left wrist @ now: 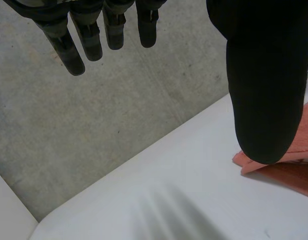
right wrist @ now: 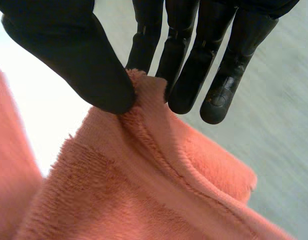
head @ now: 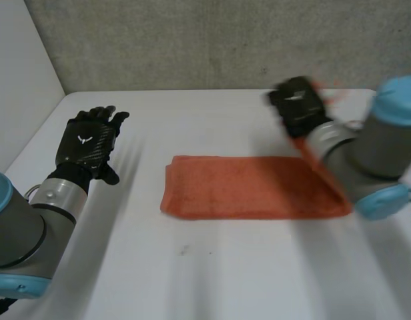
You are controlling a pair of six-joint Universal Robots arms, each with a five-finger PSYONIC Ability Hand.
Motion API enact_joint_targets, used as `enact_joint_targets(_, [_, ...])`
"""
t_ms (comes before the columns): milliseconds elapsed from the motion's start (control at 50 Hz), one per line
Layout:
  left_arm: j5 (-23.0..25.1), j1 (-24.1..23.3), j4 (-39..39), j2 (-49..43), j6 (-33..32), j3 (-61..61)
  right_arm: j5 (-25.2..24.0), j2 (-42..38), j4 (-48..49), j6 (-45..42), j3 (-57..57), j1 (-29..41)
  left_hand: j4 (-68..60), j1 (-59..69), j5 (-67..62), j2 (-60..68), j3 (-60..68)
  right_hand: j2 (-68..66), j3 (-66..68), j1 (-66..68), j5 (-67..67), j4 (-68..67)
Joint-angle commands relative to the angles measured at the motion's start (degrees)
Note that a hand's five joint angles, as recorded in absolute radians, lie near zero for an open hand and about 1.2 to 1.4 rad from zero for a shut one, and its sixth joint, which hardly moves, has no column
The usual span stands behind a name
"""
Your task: Fold the laundry
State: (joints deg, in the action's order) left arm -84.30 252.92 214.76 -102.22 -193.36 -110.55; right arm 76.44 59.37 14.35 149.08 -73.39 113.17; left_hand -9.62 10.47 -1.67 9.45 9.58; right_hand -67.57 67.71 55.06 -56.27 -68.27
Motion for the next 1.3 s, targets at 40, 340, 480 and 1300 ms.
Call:
enact_joint_targets(40, [0.01,0.03,0.05,0.09,0.00,-0.28,-3.93,-13.20,1.64,1.66,5.71,17.51,-0.38,-0.47,1.67,0.55,0.42,-12.43,12.29,24.94,-13.73,-11.73])
enact_joint_targets(340, [0.19,-1.20,0.40,-0.61,0.17,0.68,6.25,-13.00,-4.42,2.09,9.68,20.08,-0.38,-0.47,1.67,0.55,0.42,57.57,-57.71,-45.06,56.27,58.27])
enact_joint_targets(480, [0.10,-7.59,0.31,-4.12,0.44,6.91,8.29,-1.04,-4.51,10.77,-0.23,12.01,-0.59,-0.26,1.46,0.77,0.64,57.57,-57.71,-45.06,56.27,58.27])
enact_joint_targets(1300, [-8.95,-5.33,-7.69,-1.32,5.27,6.75,1.62,-9.69,-3.54,0.96,6.40,17.60,-1.26,0.41,0.78,1.44,1.31,-12.43,12.29,24.94,-13.73,-11.73])
